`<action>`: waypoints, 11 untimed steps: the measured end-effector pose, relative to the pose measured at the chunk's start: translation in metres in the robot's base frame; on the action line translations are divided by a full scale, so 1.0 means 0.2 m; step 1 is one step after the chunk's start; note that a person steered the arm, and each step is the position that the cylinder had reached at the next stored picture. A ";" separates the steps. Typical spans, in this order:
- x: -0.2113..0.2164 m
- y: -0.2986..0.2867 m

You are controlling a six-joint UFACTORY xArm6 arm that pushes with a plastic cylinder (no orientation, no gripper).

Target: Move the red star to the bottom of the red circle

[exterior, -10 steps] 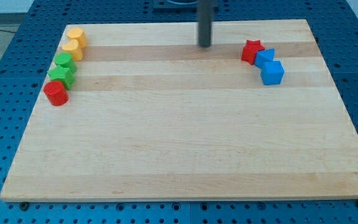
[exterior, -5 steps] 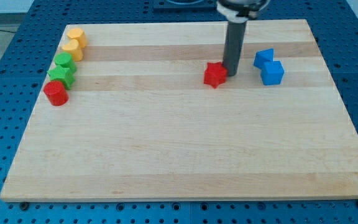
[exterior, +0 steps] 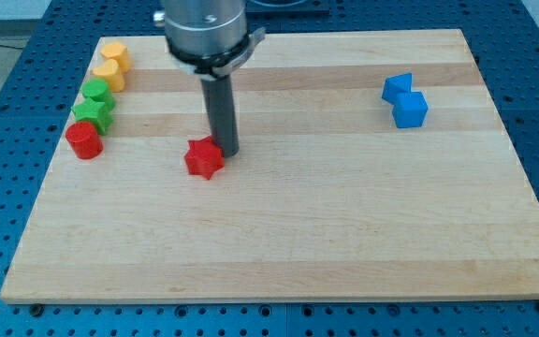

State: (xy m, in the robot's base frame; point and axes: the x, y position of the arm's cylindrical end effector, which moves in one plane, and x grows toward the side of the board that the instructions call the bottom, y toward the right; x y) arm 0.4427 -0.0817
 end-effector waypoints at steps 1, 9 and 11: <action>0.12 -0.01; 0.20 -0.62; 0.15 -0.63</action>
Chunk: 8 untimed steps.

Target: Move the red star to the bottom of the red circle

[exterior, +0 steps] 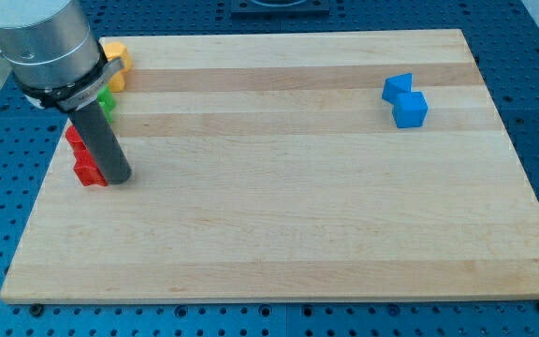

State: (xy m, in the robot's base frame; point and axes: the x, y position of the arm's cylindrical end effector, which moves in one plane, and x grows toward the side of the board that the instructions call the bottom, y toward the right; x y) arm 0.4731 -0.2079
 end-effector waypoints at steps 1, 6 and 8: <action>0.00 -0.01; -0.08 -0.06; -0.08 -0.08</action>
